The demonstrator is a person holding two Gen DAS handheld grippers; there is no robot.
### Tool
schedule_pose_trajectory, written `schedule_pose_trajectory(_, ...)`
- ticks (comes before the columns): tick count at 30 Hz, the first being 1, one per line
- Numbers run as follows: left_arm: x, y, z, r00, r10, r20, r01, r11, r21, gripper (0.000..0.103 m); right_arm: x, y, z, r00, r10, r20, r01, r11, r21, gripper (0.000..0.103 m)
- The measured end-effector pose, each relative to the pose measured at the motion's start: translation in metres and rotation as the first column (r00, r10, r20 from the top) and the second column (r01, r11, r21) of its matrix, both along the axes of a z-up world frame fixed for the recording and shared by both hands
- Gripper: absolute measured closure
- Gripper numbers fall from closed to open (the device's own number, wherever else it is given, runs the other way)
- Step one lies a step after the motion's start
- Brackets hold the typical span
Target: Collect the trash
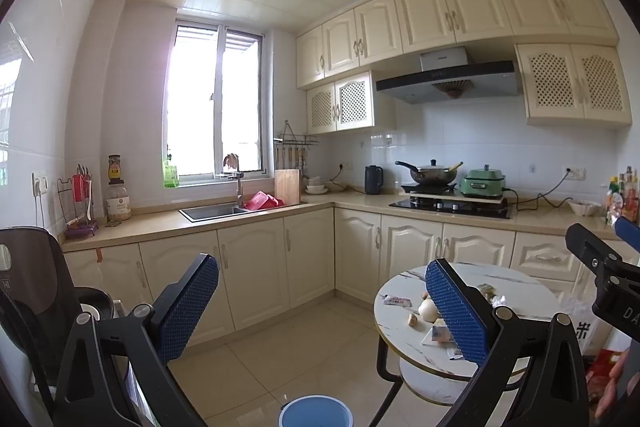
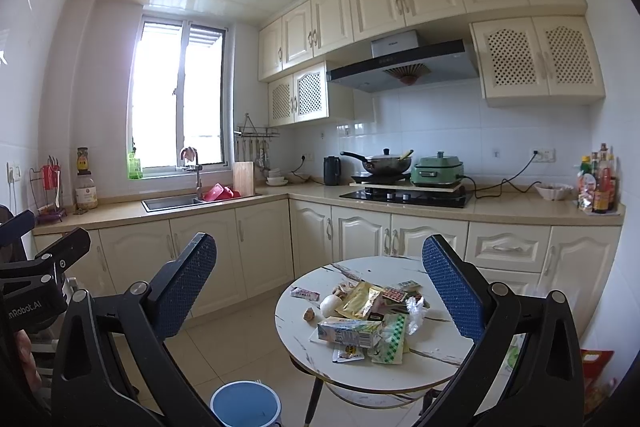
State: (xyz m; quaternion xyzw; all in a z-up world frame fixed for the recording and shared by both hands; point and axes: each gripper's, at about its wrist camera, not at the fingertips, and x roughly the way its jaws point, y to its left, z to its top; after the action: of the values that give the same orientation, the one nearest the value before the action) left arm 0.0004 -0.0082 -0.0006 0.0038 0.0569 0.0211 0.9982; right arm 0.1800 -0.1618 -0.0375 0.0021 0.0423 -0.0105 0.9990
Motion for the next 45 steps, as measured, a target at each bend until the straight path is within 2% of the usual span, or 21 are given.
schedule_pose_trajectory(16, -0.002, 0.001, -0.001, 1.0, 0.0, 0.001, 0.0, 1.0, 0.0, 0.001, -0.001, -0.004, 0.004, 1.0, -0.004, -0.007, 0.004, 1.0, 0.003, 0.0)
schedule_pose_trajectory(28, 0.01, 0.001, -0.006, 1.0, 0.005, -0.023, -0.005, 1.0, 0.0, 0.001, 0.007, -0.013, -0.005, 0.999, -0.02, -0.031, 0.021, 1.0, 0.01, 0.0)
schedule_pose_trajectory(35, 0.048, -0.005, -0.027, 0.997, -0.011, -0.073, 0.012, 1.0, 0.012, 0.001, 0.029, -0.035, -0.023, 0.995, -0.056, -0.083, 0.057, 0.998, 0.007, 0.0)
schedule_pose_trajectory(45, 0.148, -0.018, -0.059, 0.969, -0.038, -0.242, 0.042, 0.999, 0.009, 0.001, 0.086, -0.104, -0.093, 0.953, -0.146, -0.265, 0.163, 0.986, 0.044, 0.0)
